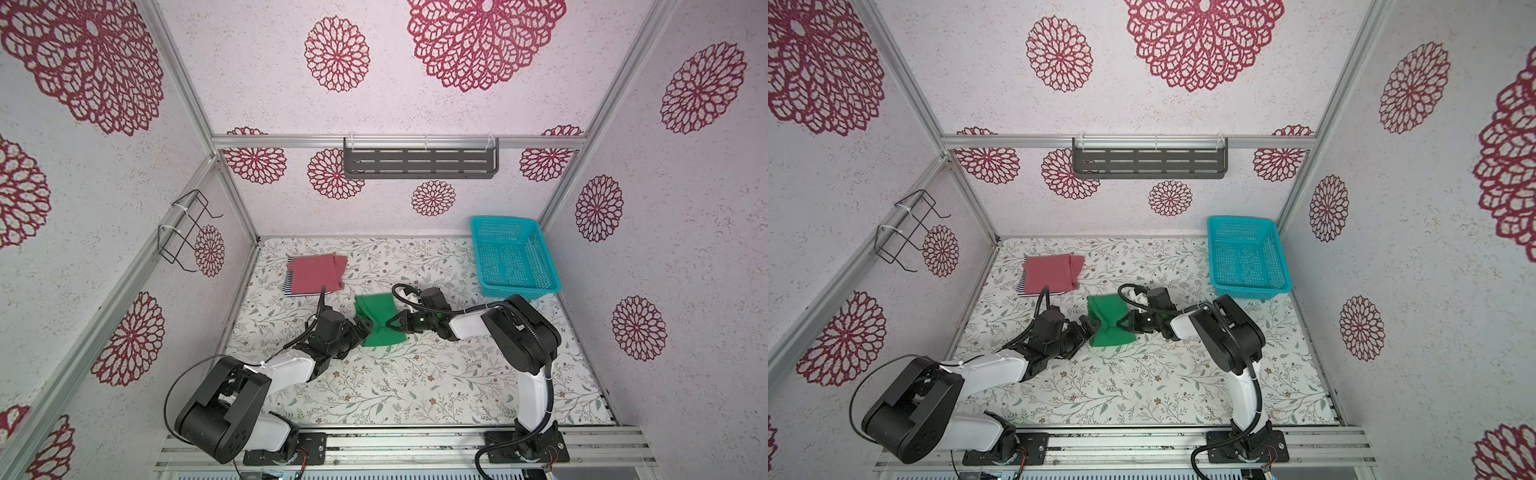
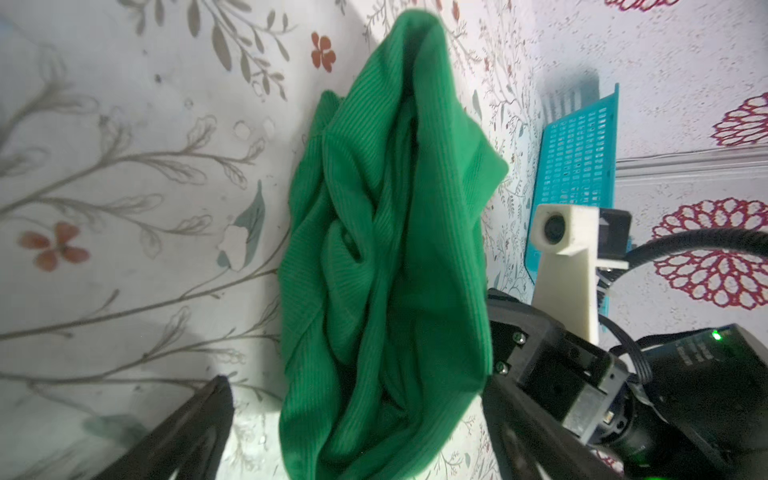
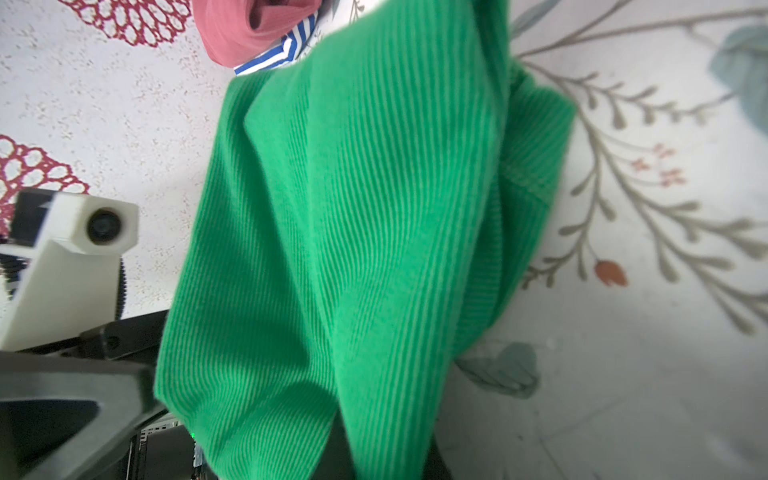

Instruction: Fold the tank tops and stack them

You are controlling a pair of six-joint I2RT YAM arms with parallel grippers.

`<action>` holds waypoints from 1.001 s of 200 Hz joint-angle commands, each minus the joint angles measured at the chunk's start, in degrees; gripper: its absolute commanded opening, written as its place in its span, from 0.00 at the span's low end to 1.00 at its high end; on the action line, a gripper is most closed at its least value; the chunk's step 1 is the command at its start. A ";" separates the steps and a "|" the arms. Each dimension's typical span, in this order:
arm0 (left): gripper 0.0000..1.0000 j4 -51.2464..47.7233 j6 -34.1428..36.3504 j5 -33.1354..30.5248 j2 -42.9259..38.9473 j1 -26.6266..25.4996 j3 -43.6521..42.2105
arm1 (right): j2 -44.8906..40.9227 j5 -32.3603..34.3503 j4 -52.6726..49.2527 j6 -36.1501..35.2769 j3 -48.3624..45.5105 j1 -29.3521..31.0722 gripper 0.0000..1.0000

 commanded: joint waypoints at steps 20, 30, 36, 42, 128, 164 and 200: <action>0.97 -1.30 3.28 -2.22 -2.47 -0.37 2.35 | 0.87 1.85 -6.59 -1.76 0.06 0.66 0.00; 0.97 -3.63 3.91 -1.47 -1.33 -0.39 4.08 | 0.95 1.85 -7.04 -1.87 0.34 0.65 0.00; 0.98 -5.43 4.51 -1.53 -0.47 -0.44 5.01 | 0.88 1.92 -7.19 -1.87 0.43 0.73 0.00; 0.98 -7.26 4.81 -1.45 0.52 -0.52 5.96 | 0.79 2.01 -7.30 -1.96 0.44 0.75 0.00; 0.97 -13.53 3.88 0.72 9.79 -0.89 9.74 | 0.17 2.42 -8.09 -2.49 0.48 0.75 0.00; 0.98 -11.36 1.33 0.59 10.88 -0.85 6.67 | 0.08 2.37 -8.03 -2.47 0.53 0.75 0.00; 0.90 -4.52 -1.40 1.68 15.33 -0.92 4.75 | 0.16 2.37 -8.17 -2.51 0.54 0.76 0.00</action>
